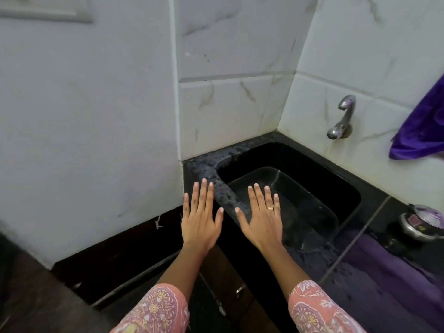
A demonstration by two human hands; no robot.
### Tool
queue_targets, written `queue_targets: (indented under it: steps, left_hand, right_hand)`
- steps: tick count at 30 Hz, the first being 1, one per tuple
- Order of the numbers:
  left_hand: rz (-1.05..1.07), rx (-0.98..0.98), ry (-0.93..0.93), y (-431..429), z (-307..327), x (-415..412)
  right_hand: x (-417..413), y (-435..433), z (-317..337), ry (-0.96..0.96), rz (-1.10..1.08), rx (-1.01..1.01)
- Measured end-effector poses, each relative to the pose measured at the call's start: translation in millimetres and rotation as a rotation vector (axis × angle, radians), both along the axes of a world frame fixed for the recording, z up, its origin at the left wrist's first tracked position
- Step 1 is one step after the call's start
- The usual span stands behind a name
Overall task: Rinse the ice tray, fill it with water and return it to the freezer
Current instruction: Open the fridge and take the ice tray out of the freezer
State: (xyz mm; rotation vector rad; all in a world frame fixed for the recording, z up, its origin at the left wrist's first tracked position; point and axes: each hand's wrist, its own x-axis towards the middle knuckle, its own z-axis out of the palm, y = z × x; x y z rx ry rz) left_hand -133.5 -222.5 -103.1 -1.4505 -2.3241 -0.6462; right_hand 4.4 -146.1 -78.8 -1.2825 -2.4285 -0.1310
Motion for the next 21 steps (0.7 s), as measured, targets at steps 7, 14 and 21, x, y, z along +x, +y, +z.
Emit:
queue_targets:
  steps: [7, 14, 21]
  left_hand:
    - [0.135, -0.033, -0.02, -54.3, -26.6, -25.7]
    - [0.279, -0.093, -0.04, -108.1, -41.2, -30.3]
    - [0.468, -0.085, -0.079, -160.1, -49.6, -20.0]
  right_hand:
    - [-35.4, -36.5, -24.1, -0.039, 0.102, -0.031]
    - [-59.7, -75.9, -38.2, -0.086, 0.241, -0.062]
    - [-73.9, -109.2, -47.3, -0.112, 0.438, -0.103]
